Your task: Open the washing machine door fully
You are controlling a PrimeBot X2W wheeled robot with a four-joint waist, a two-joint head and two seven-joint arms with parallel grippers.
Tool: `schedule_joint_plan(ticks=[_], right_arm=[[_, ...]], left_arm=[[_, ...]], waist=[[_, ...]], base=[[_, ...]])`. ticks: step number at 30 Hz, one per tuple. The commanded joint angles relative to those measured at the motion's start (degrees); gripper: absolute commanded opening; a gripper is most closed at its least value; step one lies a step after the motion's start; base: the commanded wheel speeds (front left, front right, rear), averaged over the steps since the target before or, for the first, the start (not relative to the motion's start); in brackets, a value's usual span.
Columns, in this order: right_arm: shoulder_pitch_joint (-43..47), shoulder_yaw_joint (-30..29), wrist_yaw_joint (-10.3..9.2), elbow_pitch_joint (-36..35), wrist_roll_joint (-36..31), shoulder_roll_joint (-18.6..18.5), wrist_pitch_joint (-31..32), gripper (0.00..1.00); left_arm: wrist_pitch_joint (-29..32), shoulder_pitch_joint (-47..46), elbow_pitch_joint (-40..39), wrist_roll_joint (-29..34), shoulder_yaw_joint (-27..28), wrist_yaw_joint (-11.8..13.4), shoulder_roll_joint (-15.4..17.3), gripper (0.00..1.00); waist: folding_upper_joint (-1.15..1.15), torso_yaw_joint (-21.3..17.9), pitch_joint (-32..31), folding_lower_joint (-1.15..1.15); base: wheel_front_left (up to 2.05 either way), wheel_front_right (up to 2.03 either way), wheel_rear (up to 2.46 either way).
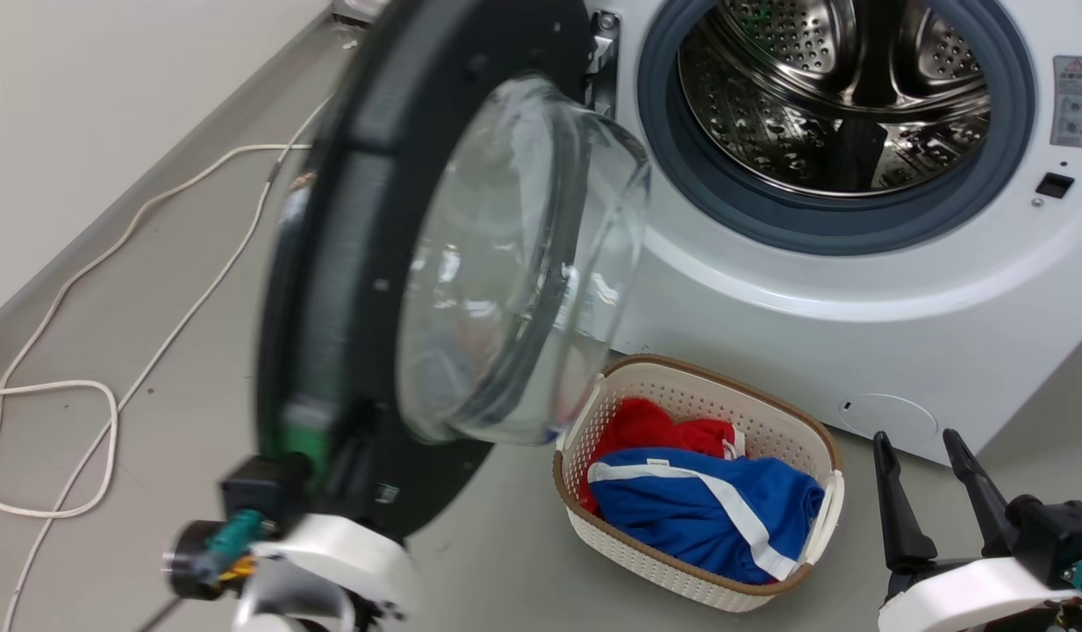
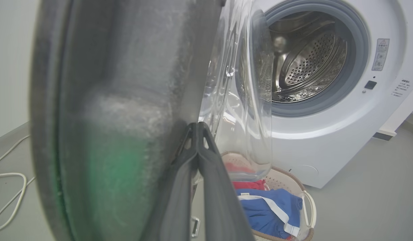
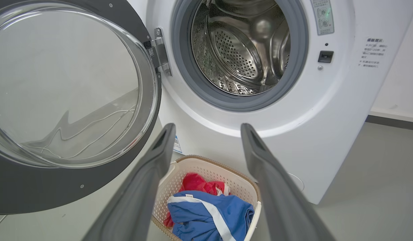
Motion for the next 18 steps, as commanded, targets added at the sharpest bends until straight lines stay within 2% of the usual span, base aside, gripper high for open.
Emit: schedule_joint_plan(ticks=[1,10,18], right_arm=[[-0.93,0.08,0.01,-0.36,-0.5,0.07,0.16,1.0],[-1.64,0.35,0.0,-2.29,-1.71,0.07,0.73,1.0],[-2.84,0.26,0.01,-2.85,-2.19,0.07,1.48,1.0]], left_arm=[[-0.53,-1.05,0.59,-0.46,1.61,0.68,1.05,0.0],[-3.38,-4.11,6.9,-5.25,11.41,0.49,5.63,0.0],[-5.37,-8.28,14.43,-8.97,17.85,0.22,8.52,0.0]], waist=[[0.0,-0.31,0.14,-0.01],[0.0,-3.4,1.94,-0.01],[0.0,-6.02,4.24,-0.01]], base=[[0.0,0.0,0.0],[0.0,0.0,0.0],[0.0,0.0,0.0]])
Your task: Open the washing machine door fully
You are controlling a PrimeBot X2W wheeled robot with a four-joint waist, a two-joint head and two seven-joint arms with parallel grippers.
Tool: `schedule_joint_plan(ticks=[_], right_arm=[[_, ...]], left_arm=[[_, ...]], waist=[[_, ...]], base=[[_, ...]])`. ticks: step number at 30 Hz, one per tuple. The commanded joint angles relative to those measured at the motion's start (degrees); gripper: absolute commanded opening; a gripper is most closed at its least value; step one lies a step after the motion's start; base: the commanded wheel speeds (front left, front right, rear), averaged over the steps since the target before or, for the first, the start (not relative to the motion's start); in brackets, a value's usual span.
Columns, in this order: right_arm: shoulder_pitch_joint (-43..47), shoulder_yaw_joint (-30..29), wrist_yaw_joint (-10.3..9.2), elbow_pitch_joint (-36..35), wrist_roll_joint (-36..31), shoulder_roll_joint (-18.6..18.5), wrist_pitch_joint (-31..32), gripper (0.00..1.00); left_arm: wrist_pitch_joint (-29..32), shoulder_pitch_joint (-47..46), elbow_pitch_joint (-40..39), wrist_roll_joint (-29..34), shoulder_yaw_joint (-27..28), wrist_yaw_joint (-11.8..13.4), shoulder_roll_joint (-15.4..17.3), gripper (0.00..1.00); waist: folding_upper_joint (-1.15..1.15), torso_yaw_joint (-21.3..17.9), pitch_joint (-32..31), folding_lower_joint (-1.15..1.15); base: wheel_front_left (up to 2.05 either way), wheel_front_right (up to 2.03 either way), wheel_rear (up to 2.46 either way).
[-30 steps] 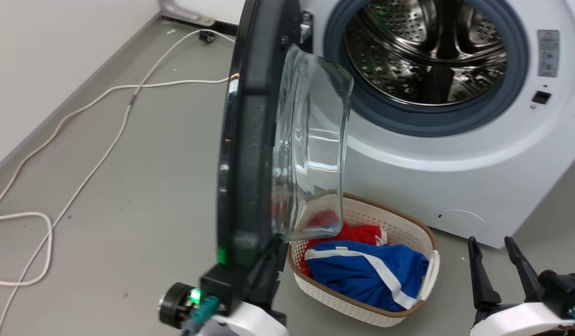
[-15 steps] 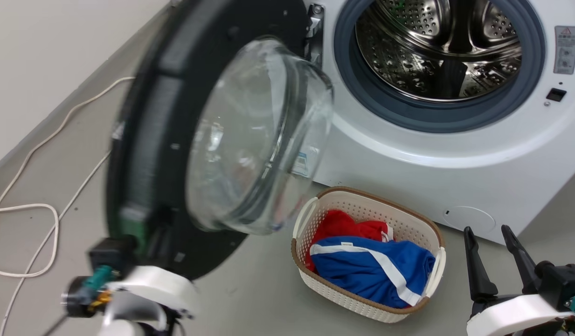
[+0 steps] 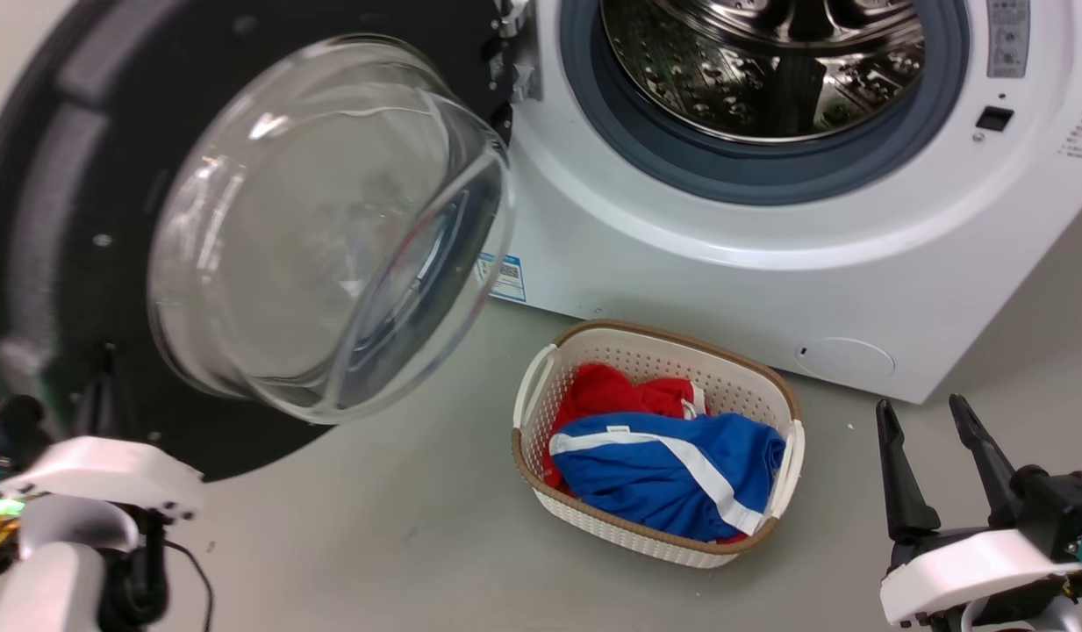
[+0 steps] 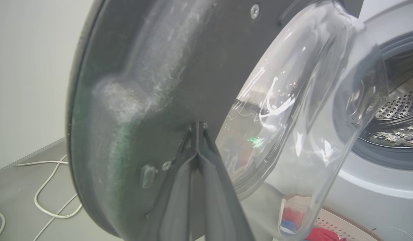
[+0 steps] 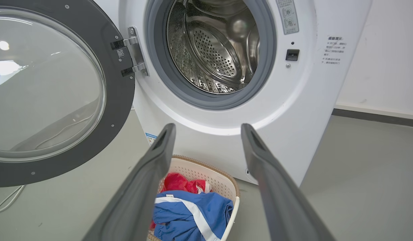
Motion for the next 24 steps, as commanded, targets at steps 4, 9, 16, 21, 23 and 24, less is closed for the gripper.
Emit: schedule_joint_plan(ticks=[4,9,16,21,23,24], right_arm=[[-1.22,-0.15,0.0,-0.16,-0.32,0.07,0.2,1.0],[-1.59,-0.15,0.0,0.12,-0.5,0.07,0.09,1.0],[-1.75,-0.21,0.01,0.59,-0.3,0.07,-0.09,1.0],[-0.77,-0.35,0.01,1.14,0.2,0.07,-0.34,1.0],[-0.21,-0.49,0.0,1.47,0.43,0.07,-0.64,1.0],[0.05,-0.49,0.01,1.59,0.55,0.08,-0.6,1.0]], left_arm=[[-1.14,-3.07,4.04,-1.47,2.98,-0.5,2.39,0.0],[-2.32,-5.69,8.73,-2.37,4.23,-1.73,3.74,0.0],[-4.15,-6.71,12.44,-2.52,4.22,-2.29,3.18,0.0],[-5.46,-3.96,10.95,-1.24,3.02,-1.95,1.92,0.0],[-5.86,-2.3,9.41,-0.34,2.25,-1.53,1.15,0.0],[-5.99,-1.23,8.47,0.08,1.89,-1.26,0.82,0.0]], waist=[[0.0,-1.38,1.44,-0.01],[0.0,-2.08,2.02,-0.01],[0.0,-2.32,1.66,-0.01],[0.0,-2.08,0.09,-0.01],[0.0,-1.8,-0.94,-0.01],[0.0,-1.72,-1.39,-0.01]], base=[[0.0,0.0,0.0],[0.0,0.0,0.0],[0.0,0.0,0.0],[0.0,0.0,0.0],[0.0,0.0,0.0],[0.0,0.0,0.0]])
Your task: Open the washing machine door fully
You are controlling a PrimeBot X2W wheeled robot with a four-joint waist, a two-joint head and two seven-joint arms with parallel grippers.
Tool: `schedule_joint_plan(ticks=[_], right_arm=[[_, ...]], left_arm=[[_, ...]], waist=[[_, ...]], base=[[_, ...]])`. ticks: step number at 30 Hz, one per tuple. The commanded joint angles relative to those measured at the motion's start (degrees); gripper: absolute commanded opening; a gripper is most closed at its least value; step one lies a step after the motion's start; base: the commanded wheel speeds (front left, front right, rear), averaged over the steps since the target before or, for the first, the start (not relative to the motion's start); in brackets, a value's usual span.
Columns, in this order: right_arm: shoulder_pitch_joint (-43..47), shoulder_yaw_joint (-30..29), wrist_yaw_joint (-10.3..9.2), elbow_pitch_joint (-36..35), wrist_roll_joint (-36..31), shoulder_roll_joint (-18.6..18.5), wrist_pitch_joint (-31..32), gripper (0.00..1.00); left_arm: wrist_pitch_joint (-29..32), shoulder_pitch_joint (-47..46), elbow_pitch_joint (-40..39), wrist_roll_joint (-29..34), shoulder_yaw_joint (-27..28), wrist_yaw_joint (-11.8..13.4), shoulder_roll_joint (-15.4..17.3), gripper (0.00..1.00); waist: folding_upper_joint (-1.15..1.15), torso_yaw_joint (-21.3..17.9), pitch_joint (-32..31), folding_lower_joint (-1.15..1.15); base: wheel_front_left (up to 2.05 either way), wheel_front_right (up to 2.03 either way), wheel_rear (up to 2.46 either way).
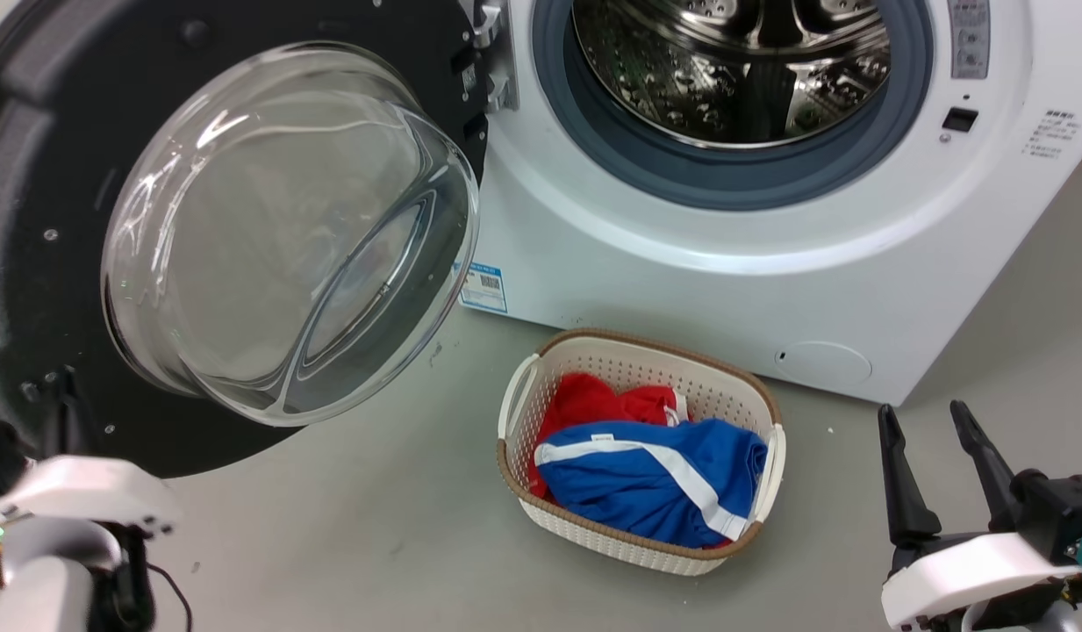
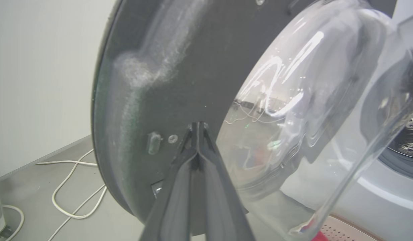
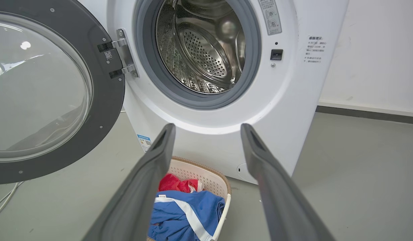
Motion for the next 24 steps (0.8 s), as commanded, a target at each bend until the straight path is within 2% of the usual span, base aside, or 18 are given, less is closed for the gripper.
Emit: schedule_joint_plan(ticks=[1,11,12,13,15,16,17,18,24], right_arm=[[0.63,-0.05,0.01,0.28,0.47,0.08,-0.18,1.0],[2.5,-0.04,0.01,0.6,1.11,0.07,-0.26,1.0],[2.7,-0.12,0.01,0.59,1.18,0.06,-0.24,1.0],[2.89,-0.1,0.01,0.57,1.24,0.07,-0.21,1.0],[3.03,0.12,0.01,0.57,1.3,0.07,-0.19,1.0],[3.02,0.11,0.01,0.52,1.32,0.07,-0.25,1.0],[3.04,0.03,0.01,0.47,1.38,0.06,-0.3,1.0],[3.09,0.09,0.0,0.44,1.32,0.06,-0.33,1.0],[2.91,0.59,0.0,0.3,0.87,0.06,0.0,1.0]], left_arm=[[-0.4,1.76,-1.35,0.88,-0.53,0.53,-0.45,0.0],[2.52,10.69,-13.14,4.28,-6.06,2.84,-2.24,0.0],[2.86,11.44,-14.49,4.73,-6.63,3.04,-2.49,0.04],[3.3,12.12,-15.83,4.99,-7.05,3.42,-2.47,0.25],[4.14,13.35,-18.26,5.59,-7.87,3.96,-2.45,0.49],[4.55,13.95,-19.55,5.99,-8.48,4.12,-2.47,0.75],[5.09,14.39,-20.61,6.48,-9.21,4.39,-2.46,0.93],[5.44,14.68,-21.63,6.91,-9.82,4.56,-2.55,1.0],[6.19,14.17,-24.37,9.61,-13.55,4.44,-2.87,1.0]], waist=[[0.0,0.34,-1.12,0.0],[0.0,1.47,-5.06,0.0],[0.0,1.55,-5.27,0.0],[0.0,1.55,-5.47,0.0],[0.0,1.28,-5.84,0.0],[0.0,1.1,-5.95,0.0],[0.0,0.92,-6.02,0.0],[0.0,0.67,-6.07,0.0],[0.0,-2.25,-5.96,0.0]], base=[[0.0,0.0,0.0],[0.0,0.0,0.0],[0.0,0.0,0.0],[0.0,0.0,0.0],[0.0,0.0,0.0],[0.0,0.0,0.0],[0.0,0.0,0.0],[0.0,0.0,0.0],[0.0,0.0,0.0]])
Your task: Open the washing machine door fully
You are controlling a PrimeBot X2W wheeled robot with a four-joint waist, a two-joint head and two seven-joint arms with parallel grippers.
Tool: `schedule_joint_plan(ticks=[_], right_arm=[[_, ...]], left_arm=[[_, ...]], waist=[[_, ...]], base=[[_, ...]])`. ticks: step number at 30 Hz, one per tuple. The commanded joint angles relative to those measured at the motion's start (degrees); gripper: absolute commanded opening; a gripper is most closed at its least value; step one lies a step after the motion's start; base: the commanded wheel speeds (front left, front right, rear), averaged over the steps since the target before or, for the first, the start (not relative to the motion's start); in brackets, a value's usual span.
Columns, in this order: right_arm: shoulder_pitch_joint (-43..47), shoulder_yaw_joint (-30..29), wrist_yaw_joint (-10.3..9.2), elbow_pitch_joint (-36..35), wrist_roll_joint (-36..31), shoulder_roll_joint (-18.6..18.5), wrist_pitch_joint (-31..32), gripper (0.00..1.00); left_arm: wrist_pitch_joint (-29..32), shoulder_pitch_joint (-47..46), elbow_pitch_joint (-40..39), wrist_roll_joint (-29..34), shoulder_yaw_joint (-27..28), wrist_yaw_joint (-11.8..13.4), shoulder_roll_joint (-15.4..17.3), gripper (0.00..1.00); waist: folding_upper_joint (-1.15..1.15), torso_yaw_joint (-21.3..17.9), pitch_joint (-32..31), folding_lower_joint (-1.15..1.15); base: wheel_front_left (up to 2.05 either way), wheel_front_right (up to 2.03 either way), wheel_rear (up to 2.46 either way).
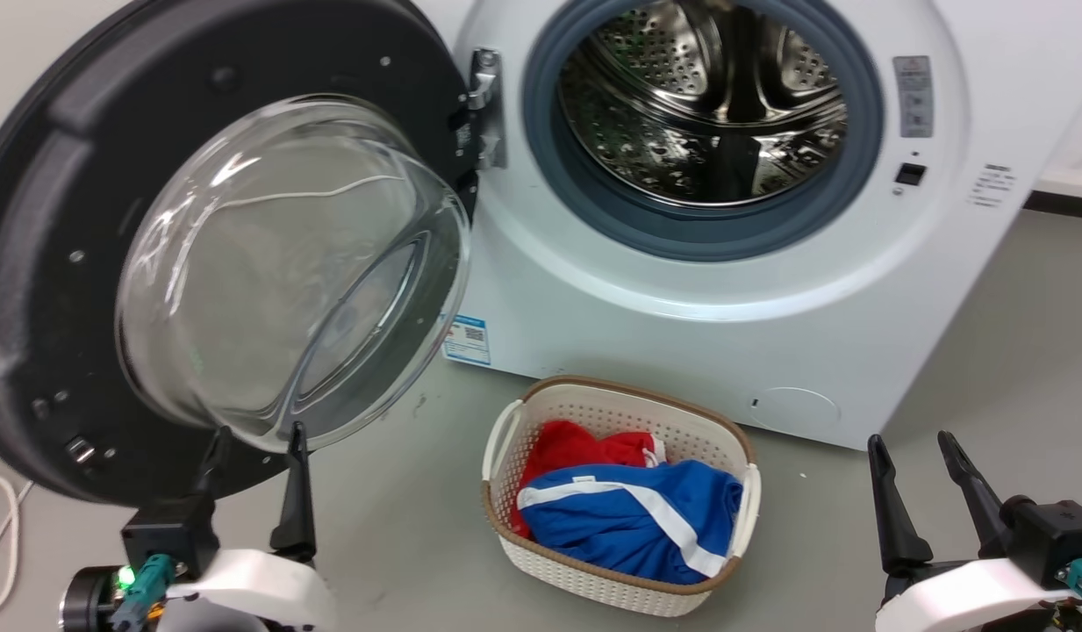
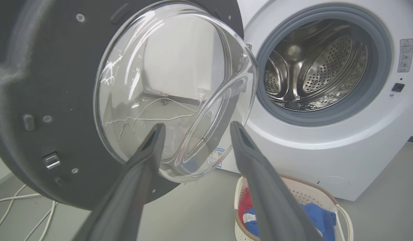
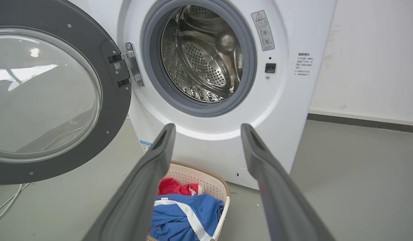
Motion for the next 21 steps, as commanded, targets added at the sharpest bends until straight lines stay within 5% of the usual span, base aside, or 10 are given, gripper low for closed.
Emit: schedule_joint_plan(ticks=[1,21], right_arm=[[-0.03,0.01,0.0,-0.22,-0.47,0.05,0.08,1.0],[-0.96,1.21,0.01,-0.73,-1.89,0.06,1.09,1.0]], left_arm=[[-0.11,-0.99,-0.11,0.48,-0.76,-0.33,-0.41,1.0],[-1.64,-4.43,5.17,2.11,-5.12,-1.57,-1.93,1.0]], waist=[[0.0,-1.68,0.1,0.0],[0.0,-16.49,0.39,0.0]], base=[[0.0,0.0,0.0],[0.0,0.0,0.0]])
